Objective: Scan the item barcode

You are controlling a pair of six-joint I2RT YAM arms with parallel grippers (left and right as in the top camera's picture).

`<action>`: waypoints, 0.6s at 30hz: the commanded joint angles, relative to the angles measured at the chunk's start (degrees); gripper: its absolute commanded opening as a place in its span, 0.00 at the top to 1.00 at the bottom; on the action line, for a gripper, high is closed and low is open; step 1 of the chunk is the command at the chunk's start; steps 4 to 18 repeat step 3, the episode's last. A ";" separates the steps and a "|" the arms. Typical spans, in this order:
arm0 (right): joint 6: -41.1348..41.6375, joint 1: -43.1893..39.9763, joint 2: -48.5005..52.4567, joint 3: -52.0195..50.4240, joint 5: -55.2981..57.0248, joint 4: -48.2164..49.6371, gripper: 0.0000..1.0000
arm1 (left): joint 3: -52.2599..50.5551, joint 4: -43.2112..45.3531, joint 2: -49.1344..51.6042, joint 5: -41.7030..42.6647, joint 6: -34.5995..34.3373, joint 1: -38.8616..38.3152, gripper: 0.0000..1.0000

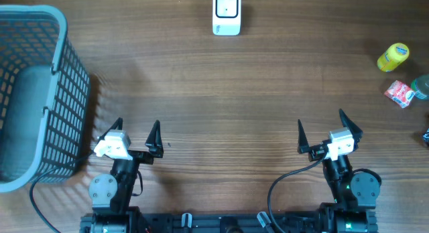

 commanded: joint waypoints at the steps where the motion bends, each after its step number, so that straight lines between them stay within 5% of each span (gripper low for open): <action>1: 1.01 0.24 -0.46 -0.07 0.90 0.22 0.00 | -0.17 -0.46 -0.42 -0.96 -0.55 -0.22 0.00; 18: 1.01 0.24 -0.46 -0.07 0.90 0.22 0.00 | -0.17 -0.46 -0.42 -0.96 -0.52 -0.22 0.00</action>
